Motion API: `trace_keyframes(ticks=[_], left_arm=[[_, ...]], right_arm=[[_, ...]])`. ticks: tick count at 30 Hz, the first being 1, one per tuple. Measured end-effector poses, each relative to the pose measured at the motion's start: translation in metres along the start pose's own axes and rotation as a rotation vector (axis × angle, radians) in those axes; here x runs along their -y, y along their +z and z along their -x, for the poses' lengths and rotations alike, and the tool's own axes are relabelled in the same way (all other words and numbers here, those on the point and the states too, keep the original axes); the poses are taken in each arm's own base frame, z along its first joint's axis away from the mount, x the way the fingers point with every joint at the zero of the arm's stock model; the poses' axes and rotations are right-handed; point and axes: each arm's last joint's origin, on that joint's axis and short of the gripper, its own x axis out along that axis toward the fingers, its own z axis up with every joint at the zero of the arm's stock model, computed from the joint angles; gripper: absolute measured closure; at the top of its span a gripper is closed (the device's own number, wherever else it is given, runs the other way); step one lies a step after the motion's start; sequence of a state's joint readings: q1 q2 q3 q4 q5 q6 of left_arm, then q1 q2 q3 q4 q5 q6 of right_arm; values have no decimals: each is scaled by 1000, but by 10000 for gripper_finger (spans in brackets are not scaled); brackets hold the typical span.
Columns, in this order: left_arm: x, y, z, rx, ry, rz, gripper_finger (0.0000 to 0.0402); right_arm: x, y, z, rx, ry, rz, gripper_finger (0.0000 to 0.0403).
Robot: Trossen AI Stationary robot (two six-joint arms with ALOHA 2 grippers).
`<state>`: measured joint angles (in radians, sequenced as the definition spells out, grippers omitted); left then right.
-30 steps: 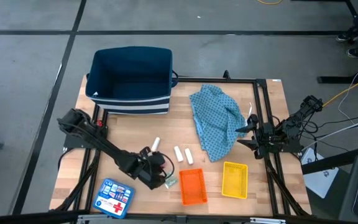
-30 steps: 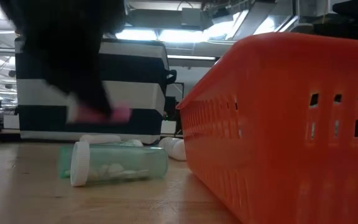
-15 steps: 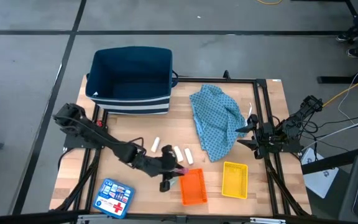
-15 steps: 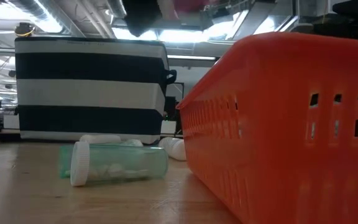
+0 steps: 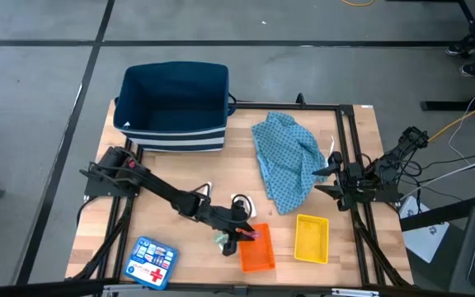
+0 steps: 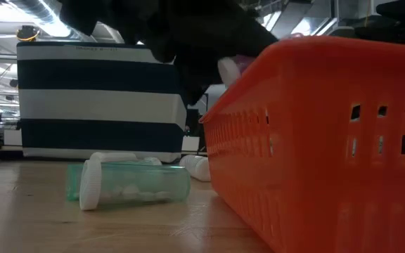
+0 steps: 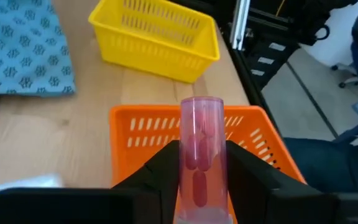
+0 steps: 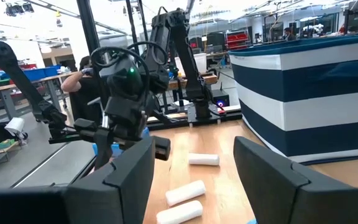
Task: Pick & Place Medicine items
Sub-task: Put the red pill bottle into the orange bin, then put the top blue pill bottle into the orange bin
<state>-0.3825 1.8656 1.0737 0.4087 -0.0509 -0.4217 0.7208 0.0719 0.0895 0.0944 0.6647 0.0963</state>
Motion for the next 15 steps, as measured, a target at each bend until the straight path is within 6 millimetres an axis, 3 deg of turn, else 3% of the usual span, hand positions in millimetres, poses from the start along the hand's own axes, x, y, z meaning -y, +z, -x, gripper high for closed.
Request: trace_keyframes(ticks=[10, 15], left_arm=[[4, 1, 0, 23, -8, -18, 186], [11, 14, 15, 61, 50, -36, 164]], right_arm=[[0, 0, 0, -2, 0, 1, 183], [0, 0, 0, -2, 0, 1, 183]])
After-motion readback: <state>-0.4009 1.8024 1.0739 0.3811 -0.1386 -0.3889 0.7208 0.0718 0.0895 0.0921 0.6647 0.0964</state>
